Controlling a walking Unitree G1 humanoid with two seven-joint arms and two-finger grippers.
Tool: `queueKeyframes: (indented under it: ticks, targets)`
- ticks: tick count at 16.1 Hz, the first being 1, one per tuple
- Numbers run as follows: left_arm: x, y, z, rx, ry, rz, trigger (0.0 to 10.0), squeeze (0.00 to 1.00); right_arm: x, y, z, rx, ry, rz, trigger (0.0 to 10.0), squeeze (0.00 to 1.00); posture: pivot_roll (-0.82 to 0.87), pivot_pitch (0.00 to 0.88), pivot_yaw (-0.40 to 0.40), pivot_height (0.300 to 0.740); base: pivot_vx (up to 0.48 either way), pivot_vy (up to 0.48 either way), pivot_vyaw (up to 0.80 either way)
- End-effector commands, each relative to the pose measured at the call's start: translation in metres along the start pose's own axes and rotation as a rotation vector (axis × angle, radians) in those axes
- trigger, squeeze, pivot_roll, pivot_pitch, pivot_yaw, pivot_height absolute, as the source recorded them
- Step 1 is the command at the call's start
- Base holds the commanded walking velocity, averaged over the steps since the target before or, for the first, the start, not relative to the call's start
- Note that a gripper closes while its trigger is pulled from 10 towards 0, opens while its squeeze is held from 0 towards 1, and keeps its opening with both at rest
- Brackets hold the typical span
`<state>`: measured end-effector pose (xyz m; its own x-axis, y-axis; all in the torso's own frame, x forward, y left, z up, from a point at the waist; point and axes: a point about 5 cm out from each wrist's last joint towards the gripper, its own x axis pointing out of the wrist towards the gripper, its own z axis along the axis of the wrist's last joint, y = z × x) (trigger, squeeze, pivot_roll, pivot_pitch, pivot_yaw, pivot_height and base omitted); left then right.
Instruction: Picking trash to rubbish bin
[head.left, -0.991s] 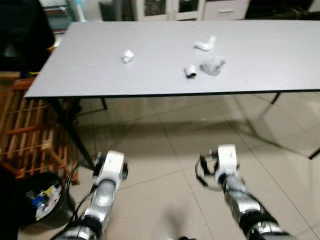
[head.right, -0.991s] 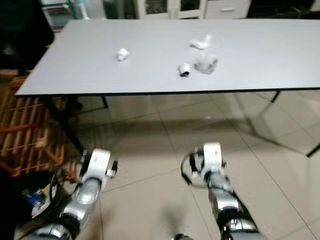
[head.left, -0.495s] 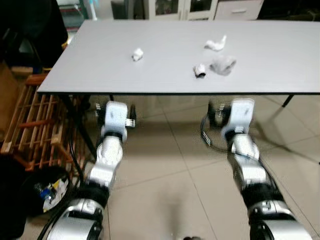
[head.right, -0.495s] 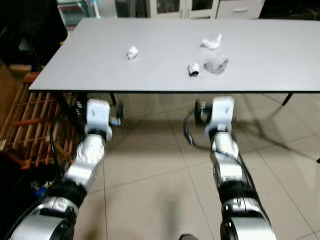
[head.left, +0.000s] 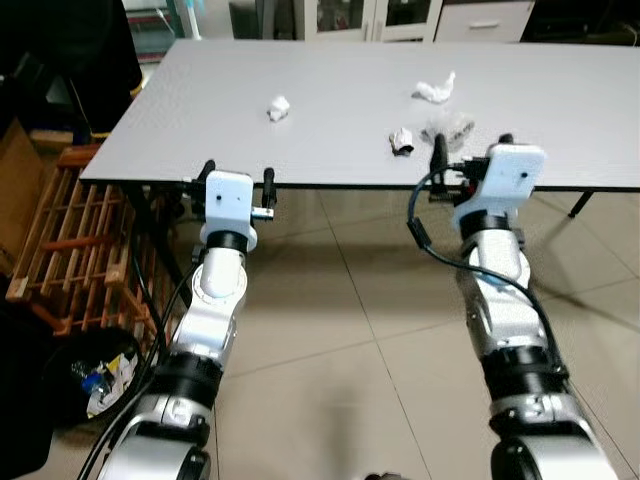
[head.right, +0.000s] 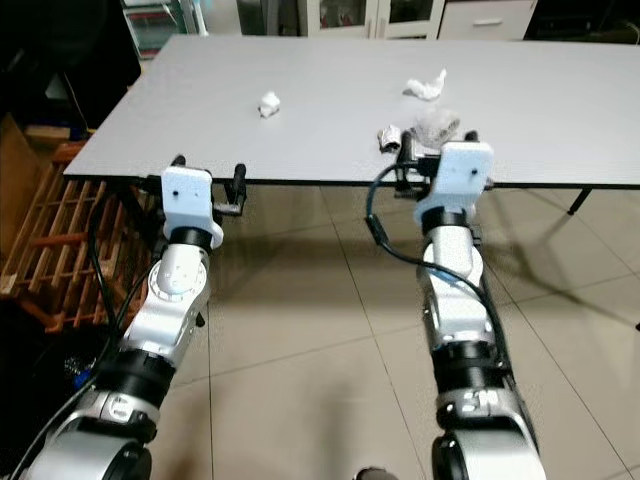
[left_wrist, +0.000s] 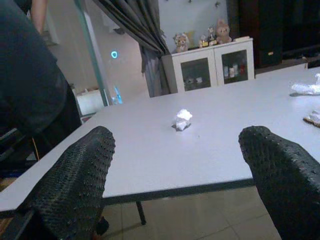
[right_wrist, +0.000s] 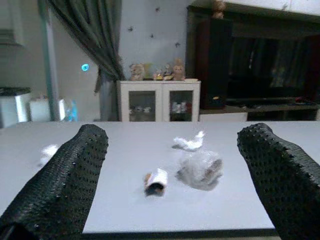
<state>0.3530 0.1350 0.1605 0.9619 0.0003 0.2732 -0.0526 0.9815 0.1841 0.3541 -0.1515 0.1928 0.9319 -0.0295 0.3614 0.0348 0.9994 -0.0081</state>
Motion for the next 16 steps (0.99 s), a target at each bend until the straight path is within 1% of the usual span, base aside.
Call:
queueKeyframes:
  ticks: [1, 3, 4, 11, 13, 16]
  targets:
    - [-0.003, -0.004, -0.002, 0.012, 0.017, -0.026, 10.0, 0.0, -0.004, 0.005, -0.004, 0.0, 0.03, 0.019, 10.0, 0.0, -0.04, 0.015, 0.038, 0.74, 0.0, 0.0, 0.0]
    - [-0.004, -0.006, -0.002, 0.012, 0.022, -0.032, 10.0, 0.0, -0.007, 0.011, -0.008, 0.005, 0.048, 0.038, 10.0, 0.0, -0.04, 0.011, 0.039, 0.74, 0.0, 0.0, 0.0]
    - [-0.004, -0.008, -0.001, 0.011, 0.025, -0.038, 10.0, 0.0, -0.01, 0.018, -0.009, 0.012, 0.063, 0.059, 10.0, 0.0, -0.04, 0.006, 0.04, 0.74, 0.0, -0.307, 0.0]
    - [-0.007, -0.011, 0.0, 0.01, 0.041, -0.055, 10.0, 0.0, -0.018, 0.031, -0.011, 0.023, 0.101, 0.104, 10.0, 0.0, -0.04, 0.008, 0.044, 0.74, 0.0, -0.409, 0.0]
    - [-0.008, -0.012, -0.001, 0.011, 0.046, -0.056, 10.0, 0.0, -0.019, 0.031, -0.009, 0.026, 0.101, 0.105, 10.0, 0.0, -0.04, 0.019, 0.041, 0.74, 0.0, -0.465, 0.0]
    - [-0.011, -0.012, -0.003, 0.006, 0.059, -0.053, 10.0, 0.0, -0.019, 0.027, -0.01, 0.019, 0.114, 0.103, 10.0, 0.0, -0.04, 0.037, 0.03, 0.74, 0.0, -0.48, 0.0]
